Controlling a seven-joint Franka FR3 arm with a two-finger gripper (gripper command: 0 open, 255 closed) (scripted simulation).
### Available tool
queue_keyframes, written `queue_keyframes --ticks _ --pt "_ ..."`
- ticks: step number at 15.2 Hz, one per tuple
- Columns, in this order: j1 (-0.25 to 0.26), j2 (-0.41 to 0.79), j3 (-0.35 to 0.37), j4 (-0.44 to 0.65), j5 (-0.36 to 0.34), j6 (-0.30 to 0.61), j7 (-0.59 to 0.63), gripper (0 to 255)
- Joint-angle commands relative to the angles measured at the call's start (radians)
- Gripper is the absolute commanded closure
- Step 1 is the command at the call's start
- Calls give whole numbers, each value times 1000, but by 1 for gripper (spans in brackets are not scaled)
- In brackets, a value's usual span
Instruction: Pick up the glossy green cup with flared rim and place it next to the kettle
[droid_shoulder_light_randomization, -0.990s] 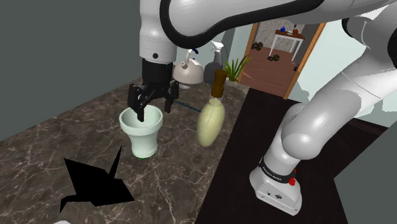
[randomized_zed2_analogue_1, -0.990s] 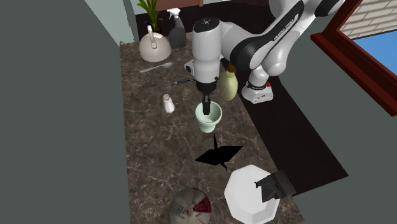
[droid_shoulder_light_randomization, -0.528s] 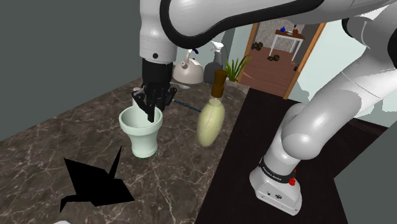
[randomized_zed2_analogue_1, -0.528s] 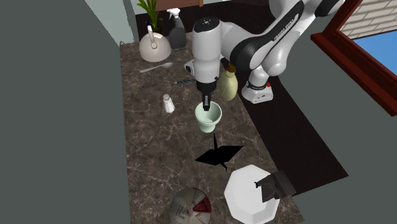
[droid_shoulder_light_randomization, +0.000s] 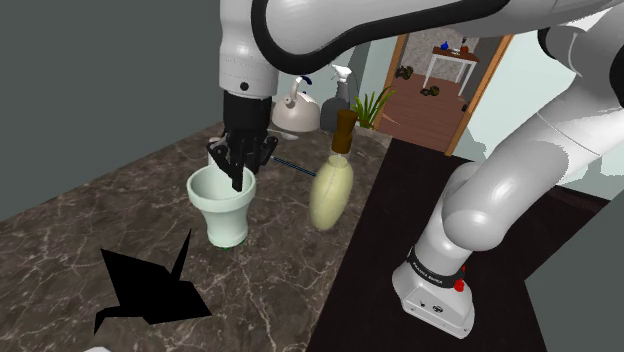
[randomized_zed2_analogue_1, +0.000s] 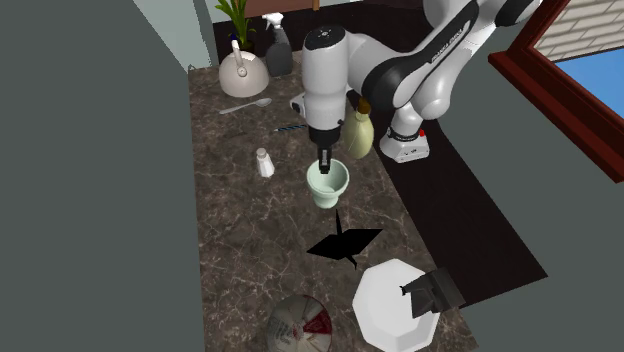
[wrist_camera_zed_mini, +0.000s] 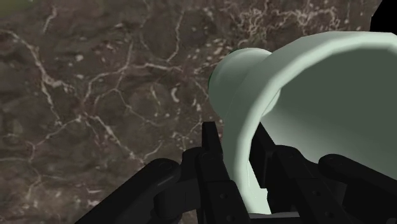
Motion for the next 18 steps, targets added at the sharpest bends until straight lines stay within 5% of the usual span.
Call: queue_keyframes --ticks 1,18 --pt "-1 -3 -3 18 -2 -21 2 255" --pt "-12 -2 -27 245 -23 -245 34 255"
